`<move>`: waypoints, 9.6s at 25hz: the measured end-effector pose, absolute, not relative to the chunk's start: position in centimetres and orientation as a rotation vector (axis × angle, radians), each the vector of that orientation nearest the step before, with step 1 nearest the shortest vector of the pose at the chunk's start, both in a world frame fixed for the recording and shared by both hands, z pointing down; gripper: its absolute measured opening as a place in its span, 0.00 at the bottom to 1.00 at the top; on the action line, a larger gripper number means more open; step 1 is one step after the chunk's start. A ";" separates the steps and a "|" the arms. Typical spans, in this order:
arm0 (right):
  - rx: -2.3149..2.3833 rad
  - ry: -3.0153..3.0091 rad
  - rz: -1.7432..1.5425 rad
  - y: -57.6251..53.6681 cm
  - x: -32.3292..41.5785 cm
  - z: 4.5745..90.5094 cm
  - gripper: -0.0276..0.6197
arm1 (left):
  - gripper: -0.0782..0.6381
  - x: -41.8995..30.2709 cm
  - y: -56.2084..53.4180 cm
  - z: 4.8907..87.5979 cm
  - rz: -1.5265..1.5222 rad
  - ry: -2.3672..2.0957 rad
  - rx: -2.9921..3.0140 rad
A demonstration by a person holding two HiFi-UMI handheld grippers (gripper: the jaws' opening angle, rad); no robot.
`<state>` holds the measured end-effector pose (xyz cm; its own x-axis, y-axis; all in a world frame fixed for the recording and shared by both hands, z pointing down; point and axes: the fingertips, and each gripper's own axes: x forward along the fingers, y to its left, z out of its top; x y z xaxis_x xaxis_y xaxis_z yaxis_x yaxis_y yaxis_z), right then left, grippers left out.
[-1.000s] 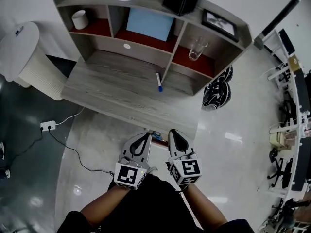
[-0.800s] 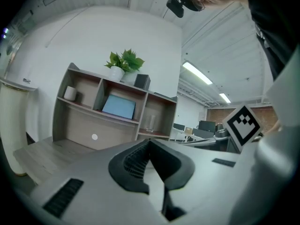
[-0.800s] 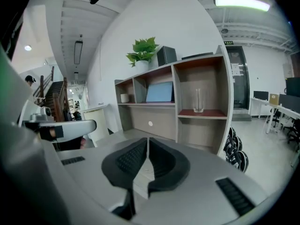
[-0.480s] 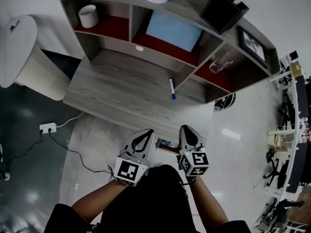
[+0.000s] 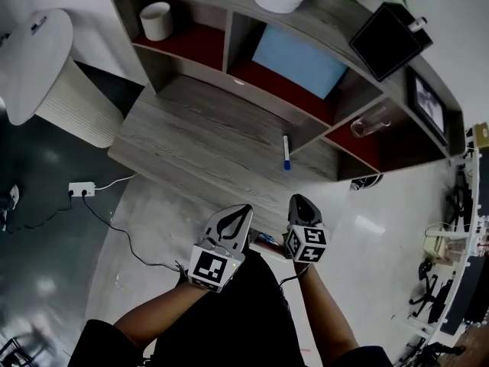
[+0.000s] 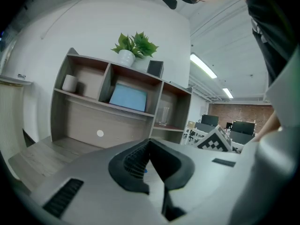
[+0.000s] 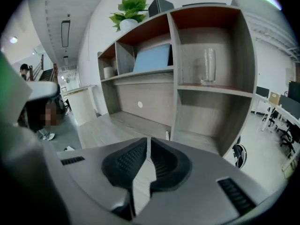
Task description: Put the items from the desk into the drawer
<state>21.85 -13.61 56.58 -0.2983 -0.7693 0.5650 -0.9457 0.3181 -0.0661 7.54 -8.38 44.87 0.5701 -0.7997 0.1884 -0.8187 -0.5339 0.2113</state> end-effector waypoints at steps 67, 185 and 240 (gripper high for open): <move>1.237 -2.001 0.631 -20.2 19.9 69.0 0.17 | 0.11 3.5 -6.7 46.7 0.109 -1.458 2.392; 0.778 -1.934 0.503 8.9 31.9 83.4 0.18 | 0.11 15.7 10.3 53.3 0.252 -1.571 2.210; 1.814 -2.315 0.281 -1.3 23.9 39.5 0.07 | 0.11 14.9 -3.1 40.0 0.047 -1.179 2.680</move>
